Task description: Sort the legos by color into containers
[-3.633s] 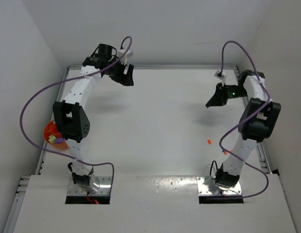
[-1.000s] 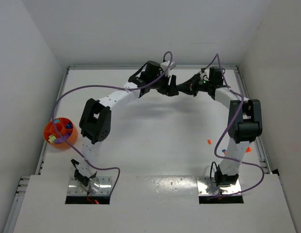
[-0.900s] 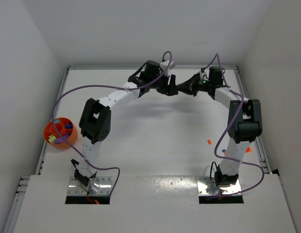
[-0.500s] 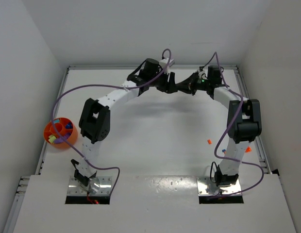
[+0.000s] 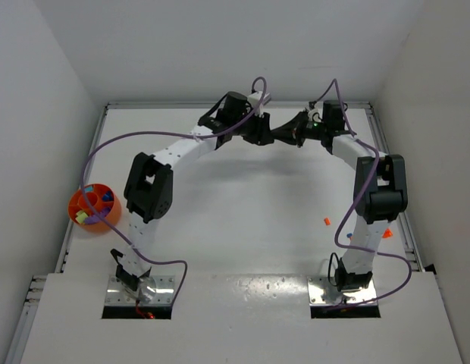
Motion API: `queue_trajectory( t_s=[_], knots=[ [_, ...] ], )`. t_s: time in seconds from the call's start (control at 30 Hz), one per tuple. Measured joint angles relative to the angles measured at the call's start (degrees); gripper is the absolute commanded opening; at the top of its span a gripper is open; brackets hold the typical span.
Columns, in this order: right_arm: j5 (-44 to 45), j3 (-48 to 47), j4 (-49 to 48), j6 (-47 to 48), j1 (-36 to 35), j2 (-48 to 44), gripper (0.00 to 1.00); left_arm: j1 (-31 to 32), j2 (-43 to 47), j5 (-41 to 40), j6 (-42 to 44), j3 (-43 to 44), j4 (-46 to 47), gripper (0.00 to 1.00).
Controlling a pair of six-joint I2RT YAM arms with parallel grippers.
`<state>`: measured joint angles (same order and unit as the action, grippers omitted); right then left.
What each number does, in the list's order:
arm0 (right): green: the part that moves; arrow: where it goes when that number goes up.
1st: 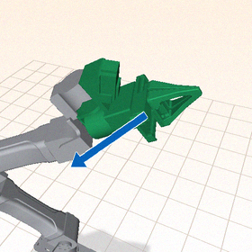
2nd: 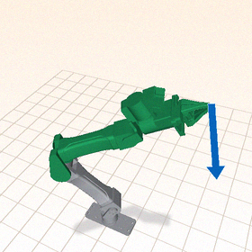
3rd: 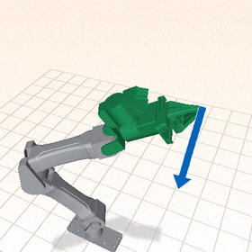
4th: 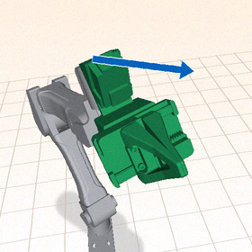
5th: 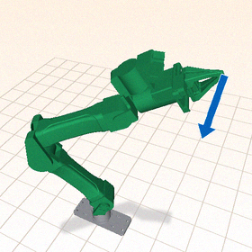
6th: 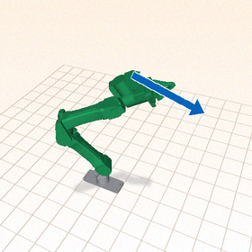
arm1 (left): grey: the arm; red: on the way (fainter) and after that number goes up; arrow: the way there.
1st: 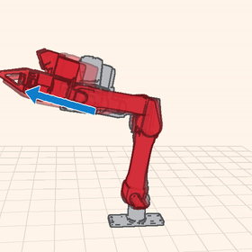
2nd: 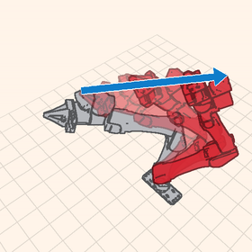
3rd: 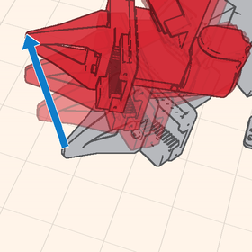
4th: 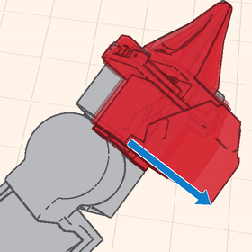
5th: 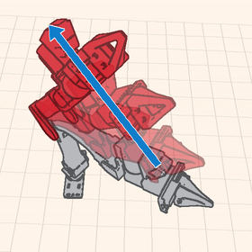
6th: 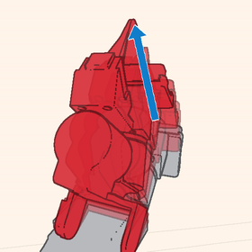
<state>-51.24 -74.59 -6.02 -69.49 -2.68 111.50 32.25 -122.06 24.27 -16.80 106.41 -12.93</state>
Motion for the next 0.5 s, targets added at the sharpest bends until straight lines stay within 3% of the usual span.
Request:
queue_trajectory(
  t_s=[0.27,0.5],
  knots=[
    [-0.2,-0.6,-0.9,0.0,-0.1,0.1,0.00,-0.2,0.0,0.0,0.2,1.4,0.0,0.45],
    [0.0,-0.7,-1.0,0.0,-0.3,0.1,0.00,-0.5,0.0,0.8,0.2,1.7,-0.3,0.37]
  ],
)
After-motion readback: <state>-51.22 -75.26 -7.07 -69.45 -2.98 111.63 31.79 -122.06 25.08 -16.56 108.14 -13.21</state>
